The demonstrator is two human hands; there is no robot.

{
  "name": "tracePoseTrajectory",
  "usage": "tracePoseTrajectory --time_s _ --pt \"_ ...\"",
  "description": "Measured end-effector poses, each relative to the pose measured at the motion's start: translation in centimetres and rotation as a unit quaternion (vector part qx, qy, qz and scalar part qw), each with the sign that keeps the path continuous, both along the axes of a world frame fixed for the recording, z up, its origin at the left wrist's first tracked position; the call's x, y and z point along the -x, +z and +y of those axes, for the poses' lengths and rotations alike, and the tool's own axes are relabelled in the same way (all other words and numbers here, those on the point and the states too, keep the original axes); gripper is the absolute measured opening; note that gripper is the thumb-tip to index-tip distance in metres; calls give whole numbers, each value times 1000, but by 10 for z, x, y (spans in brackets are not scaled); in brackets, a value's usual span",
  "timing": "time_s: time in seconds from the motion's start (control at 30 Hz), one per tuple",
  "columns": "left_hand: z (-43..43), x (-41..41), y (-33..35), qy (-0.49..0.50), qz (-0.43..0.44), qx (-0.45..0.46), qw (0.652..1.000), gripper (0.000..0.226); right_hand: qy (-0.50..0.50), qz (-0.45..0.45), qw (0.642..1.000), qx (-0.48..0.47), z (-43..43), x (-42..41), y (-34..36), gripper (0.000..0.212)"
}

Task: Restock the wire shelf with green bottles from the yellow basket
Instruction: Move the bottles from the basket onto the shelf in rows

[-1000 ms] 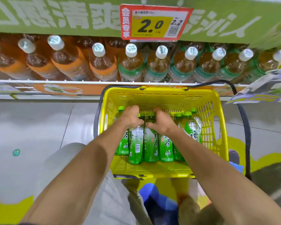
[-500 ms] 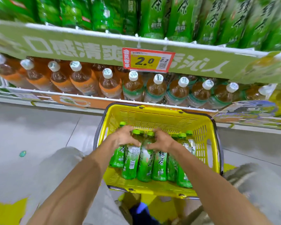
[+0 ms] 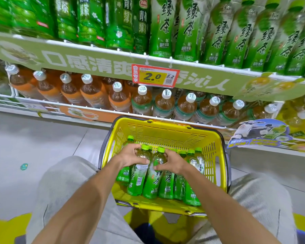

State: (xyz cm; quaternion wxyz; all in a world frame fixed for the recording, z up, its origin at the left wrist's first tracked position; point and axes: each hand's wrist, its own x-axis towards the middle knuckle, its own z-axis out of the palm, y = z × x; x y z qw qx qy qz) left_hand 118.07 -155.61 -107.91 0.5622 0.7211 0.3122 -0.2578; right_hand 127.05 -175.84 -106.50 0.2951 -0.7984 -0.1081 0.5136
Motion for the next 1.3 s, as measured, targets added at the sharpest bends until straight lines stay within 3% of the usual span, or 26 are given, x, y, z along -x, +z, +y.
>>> tracePoseTrajectory --time_s 0.13,0.5,0.83,1.03,1.3 --pt "7 7 6 -48 -4 20 999 106 -30 -3 999 -30 -7 17 3 128" --pt "13 4 66 10 -102 51 993 125 -56 -136 984 -103 -7 11 59 115" --pt "20 -50 221 -27 -301 -44 952 53 -42 -331 930 -156 -7 -52 218 108" --pt "19 -80 307 -57 -370 -85 923 45 -18 -398 898 -189 -15 -77 312 114" --pt "1 -138 387 -43 -406 -159 899 68 -86 -434 868 -224 -32 -133 384 118"
